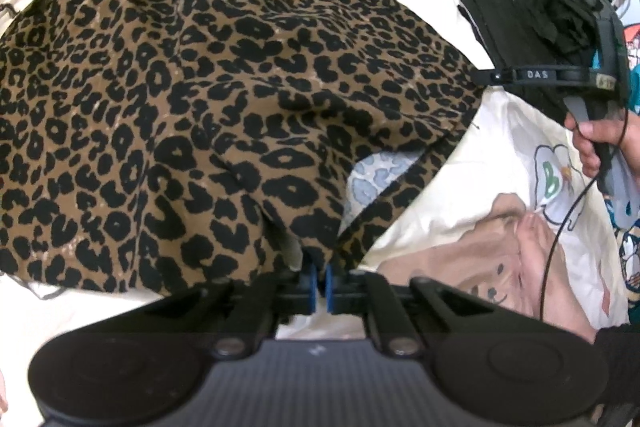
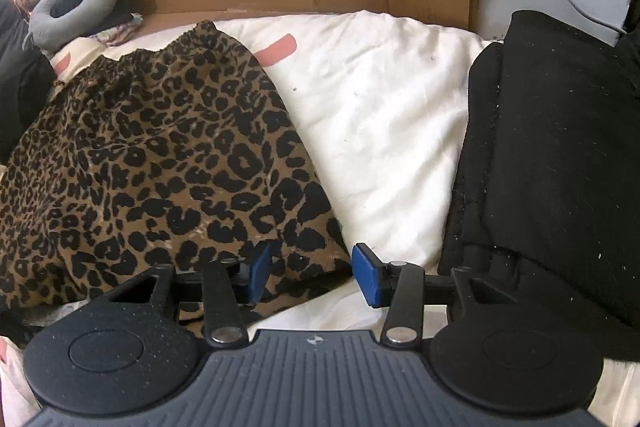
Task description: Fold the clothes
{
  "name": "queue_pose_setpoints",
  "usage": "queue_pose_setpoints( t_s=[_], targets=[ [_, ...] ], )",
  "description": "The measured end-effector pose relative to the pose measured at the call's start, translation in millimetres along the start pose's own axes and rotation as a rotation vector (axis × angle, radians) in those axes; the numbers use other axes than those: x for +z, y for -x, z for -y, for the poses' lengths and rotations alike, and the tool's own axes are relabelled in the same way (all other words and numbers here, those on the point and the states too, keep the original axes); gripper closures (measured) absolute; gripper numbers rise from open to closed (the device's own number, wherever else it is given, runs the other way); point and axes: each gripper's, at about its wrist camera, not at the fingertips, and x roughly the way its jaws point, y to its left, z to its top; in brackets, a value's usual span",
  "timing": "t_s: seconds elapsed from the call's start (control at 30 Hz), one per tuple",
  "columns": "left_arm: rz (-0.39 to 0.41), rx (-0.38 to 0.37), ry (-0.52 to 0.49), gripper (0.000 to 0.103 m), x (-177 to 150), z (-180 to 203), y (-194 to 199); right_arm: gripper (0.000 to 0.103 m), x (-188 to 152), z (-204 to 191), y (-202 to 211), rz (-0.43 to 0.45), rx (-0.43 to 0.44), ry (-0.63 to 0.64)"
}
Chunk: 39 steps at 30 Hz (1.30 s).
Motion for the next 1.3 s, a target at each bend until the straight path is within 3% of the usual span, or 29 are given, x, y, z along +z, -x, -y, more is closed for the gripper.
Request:
queue_pose_setpoints(
  t_s=[0.03, 0.13, 0.23, 0.53, 0.77, 0.87, 0.93, 1.0, 1.23, 1.3],
  targets=[
    [0.000, 0.001, -0.003, 0.099, 0, 0, 0, 0.056, 0, 1, -2, -0.003, -0.001, 0.002],
    [-0.003, 0.006, -0.008, 0.099, 0, -1, 0, 0.082, 1, 2, -8, -0.013, 0.000, 0.003],
    [-0.002, 0.010, -0.015, 0.099, 0, -1, 2, 0.100, 2, 1, -7, -0.010, 0.002, 0.006],
    [0.020, -0.006, -0.028, 0.100, 3, -3, 11, 0.103, 10, 12, 13, 0.034, 0.007, -0.060],
    [0.021, 0.002, -0.049, 0.100, -9, -11, 15, 0.103, 12, 14, 7, 0.020, -0.017, -0.069],
    [0.037, 0.031, -0.121, 0.100, -19, -9, 18, 0.103, 8, 14, 0, 0.001, -0.022, -0.069],
    [0.066, 0.085, -0.270, 0.100, -32, 5, 20, 0.103, 6, 13, -4, -0.010, -0.028, -0.066],
    [0.060, 0.089, -0.337, 0.100, -39, 14, 18, 0.103, 5, 13, -8, -0.020, -0.034, -0.064],
    [-0.011, 0.056, -0.294, 0.098, -42, 7, 12, 0.102, 5, 11, -15, -0.041, -0.043, -0.061],
    [-0.025, 0.042, -0.282, 0.089, -42, 6, 16, 0.101, 5, 12, -14, -0.046, -0.043, -0.070]
  ],
)
